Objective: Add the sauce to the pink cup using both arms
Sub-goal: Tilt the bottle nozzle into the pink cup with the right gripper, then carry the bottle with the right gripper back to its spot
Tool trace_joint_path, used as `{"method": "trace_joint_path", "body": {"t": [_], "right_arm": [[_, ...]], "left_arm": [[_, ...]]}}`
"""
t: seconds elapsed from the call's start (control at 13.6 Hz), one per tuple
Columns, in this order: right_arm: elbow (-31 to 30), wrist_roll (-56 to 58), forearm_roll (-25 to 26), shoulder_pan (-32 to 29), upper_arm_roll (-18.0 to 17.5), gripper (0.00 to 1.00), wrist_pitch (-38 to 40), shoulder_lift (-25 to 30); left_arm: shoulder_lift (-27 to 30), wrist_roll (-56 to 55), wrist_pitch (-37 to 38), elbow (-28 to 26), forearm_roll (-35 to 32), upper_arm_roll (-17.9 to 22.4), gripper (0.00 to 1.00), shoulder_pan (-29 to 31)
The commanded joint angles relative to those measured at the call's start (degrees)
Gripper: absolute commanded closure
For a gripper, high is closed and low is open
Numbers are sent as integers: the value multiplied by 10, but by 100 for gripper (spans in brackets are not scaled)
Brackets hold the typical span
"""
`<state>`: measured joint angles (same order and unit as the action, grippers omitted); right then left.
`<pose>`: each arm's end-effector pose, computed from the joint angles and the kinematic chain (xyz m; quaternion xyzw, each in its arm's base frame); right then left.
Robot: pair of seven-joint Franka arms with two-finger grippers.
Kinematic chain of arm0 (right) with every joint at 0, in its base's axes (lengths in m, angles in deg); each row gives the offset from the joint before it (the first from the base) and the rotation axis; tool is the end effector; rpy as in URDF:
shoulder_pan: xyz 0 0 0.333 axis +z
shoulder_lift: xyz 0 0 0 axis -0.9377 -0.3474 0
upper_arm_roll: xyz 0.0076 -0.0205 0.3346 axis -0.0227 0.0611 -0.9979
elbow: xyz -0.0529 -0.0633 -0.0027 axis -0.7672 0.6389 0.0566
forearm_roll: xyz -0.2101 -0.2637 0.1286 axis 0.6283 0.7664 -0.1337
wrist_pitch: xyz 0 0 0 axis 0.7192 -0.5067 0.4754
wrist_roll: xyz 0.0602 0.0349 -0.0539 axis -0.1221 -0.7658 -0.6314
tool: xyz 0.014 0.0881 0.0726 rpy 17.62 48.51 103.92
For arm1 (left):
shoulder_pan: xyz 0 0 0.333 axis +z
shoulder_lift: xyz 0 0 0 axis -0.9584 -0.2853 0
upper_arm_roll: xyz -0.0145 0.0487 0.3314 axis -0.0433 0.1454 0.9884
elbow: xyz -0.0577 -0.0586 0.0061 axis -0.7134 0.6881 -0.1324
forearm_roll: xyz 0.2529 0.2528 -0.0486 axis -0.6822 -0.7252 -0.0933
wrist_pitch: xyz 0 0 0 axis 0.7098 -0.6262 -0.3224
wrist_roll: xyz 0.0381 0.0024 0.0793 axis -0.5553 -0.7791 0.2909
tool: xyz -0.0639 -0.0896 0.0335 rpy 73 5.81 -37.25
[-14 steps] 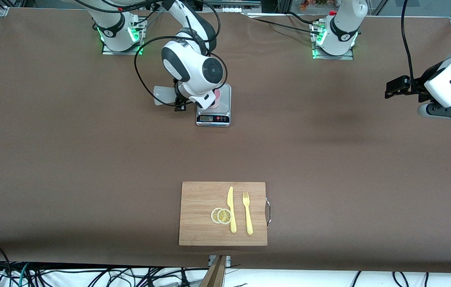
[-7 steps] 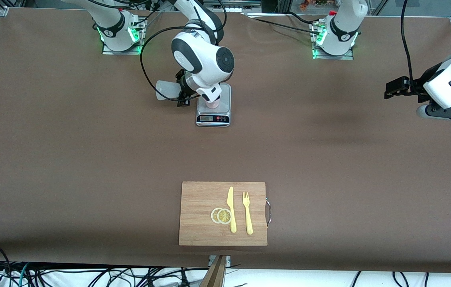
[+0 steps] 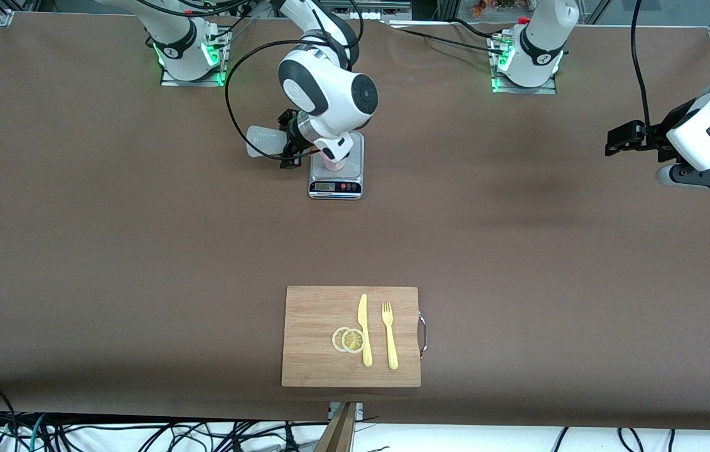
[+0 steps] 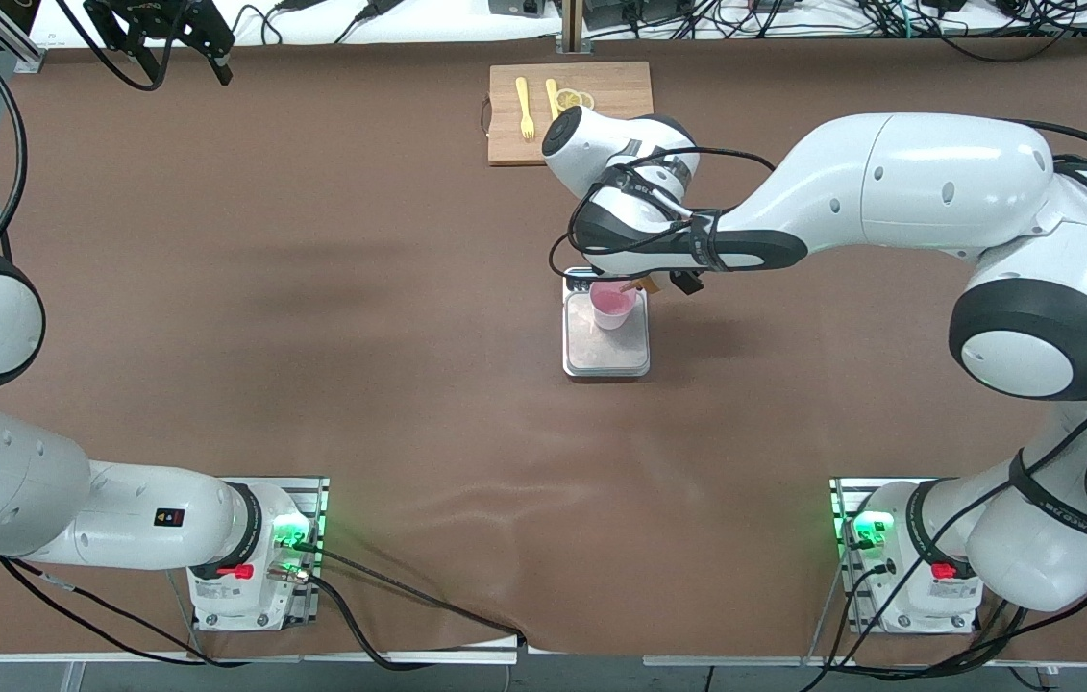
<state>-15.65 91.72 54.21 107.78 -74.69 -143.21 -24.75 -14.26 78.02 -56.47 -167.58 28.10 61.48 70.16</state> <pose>0.3975 0.4209 0.3217 0.6183 0.7178 -0.2778 0.1591 0.5290 -0.0280 0.5924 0.9930 -0.0377 -0.1113 0.0122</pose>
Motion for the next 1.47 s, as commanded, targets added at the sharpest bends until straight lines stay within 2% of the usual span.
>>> {"method": "trace_joint_path", "body": {"t": [0.0, 0.07, 0.22, 0.44, 0.66, 0.73, 1.03, 1.17, 1.25, 1.39], "right_arm": [[22, 5, 7, -8, -6, 100, 13, -6], [23, 26, -6, -28, -6, 100, 10, -5], [25, 73, -78, -60, 4, 100, -30, 0], [23, 135, -155, -105, 15, 100, -81, 4], [23, 259, -249, -185, 19, 100, -124, 6], [23, 303, -280, -203, 33, 100, -130, 9], [13, 500, -460, -267, 108, 100, -126, 13], [-29, 617, -566, -296, 152, 100, -124, 15], [-57, 666, -625, -318, 163, 100, -114, 16], [-87, 752, -704, -387, 166, 100, -79, 8]], "left_arm": [[-4, 16, 6, 14, -7, -1, 0, 2], [-4, 16, 6, 14, -7, -1, 0, 2], [-4, 16, 6, 14, -7, -1, 0, 2], [-4, 16, 6, 15, -7, -1, 0, 2], [-4, 15, 5, 14, -6, -1, 0, 2], [-4, 15, 5, 15, -6, -1, 0, 1], [-8, 14, 5, 15, -5, -2, 0, 1], [-9, 14, 5, 15, -5, -2, 0, 2], [-9, 14, 5, 15, -5, -2, 0, 2], [-9, 14, 5, 18, -5, -1, 0, 2]]}}
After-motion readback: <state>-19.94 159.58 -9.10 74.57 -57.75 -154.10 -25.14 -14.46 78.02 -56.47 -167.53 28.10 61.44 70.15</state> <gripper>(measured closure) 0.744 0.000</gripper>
